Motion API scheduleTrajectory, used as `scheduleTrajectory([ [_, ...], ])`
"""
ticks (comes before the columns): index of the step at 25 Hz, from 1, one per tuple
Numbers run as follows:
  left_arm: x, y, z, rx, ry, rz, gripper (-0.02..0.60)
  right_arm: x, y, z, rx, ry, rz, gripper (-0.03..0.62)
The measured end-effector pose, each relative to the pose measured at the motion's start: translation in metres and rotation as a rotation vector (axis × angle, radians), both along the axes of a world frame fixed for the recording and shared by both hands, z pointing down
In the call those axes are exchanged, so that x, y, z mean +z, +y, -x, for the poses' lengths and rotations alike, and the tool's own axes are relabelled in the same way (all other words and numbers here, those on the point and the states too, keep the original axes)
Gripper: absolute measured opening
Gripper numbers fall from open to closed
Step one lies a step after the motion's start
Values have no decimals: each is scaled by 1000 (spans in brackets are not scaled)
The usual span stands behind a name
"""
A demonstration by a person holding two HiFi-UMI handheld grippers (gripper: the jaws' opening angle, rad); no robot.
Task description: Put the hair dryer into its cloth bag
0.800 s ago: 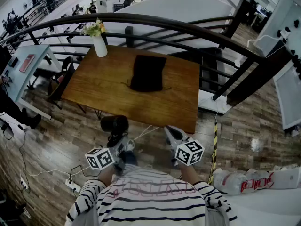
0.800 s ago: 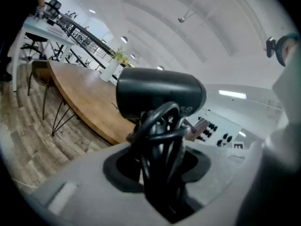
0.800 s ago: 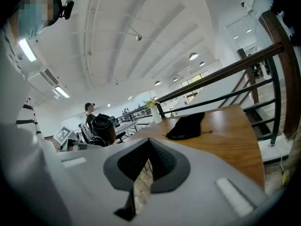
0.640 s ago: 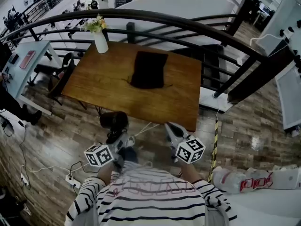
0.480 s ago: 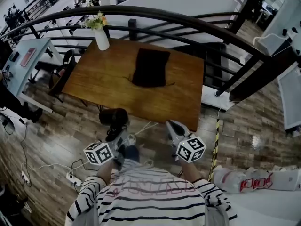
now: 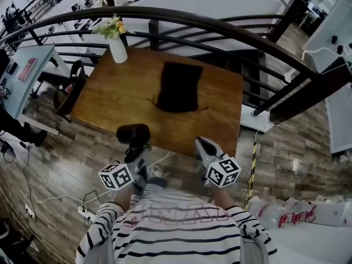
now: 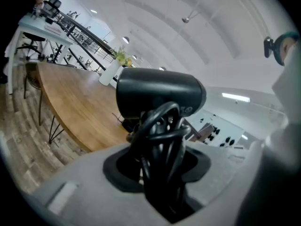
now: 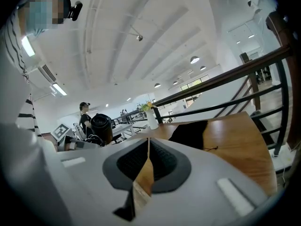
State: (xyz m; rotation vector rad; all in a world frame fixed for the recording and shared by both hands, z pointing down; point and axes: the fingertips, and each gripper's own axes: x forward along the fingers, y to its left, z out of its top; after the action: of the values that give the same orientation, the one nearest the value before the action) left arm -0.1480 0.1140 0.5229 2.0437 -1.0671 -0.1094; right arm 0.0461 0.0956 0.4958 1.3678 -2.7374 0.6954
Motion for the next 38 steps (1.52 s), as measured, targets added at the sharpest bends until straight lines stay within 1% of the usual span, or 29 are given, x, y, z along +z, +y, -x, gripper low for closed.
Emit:
scheduleTrajectory([
  [8,-5,-72,33,5,-5,-1,161,-3,-76,29,12,19,0,30],
  [14,7,-105,52,12,-2,21,161,4,-112,45,18,53,5,56],
  [17,13,-120,52,-3,6,41,161,12,-131,42,9,101,14,80],
  [20,19,-130,42,-20,7,59,161,23,-152,26,-11,162,22,95],
  [24,24,-146,26,-75,-2,73,161,43,-179,7,-80,244,31,107],
  [30,31,-167,5,-151,-21,90,161,74,-216,-6,-198,376,31,123],
  [33,39,-171,-6,-167,-27,104,161,95,-230,-9,-269,495,4,145],
  [38,55,-181,-14,-166,-46,130,161,146,-242,-2,-444,714,-9,153],
])
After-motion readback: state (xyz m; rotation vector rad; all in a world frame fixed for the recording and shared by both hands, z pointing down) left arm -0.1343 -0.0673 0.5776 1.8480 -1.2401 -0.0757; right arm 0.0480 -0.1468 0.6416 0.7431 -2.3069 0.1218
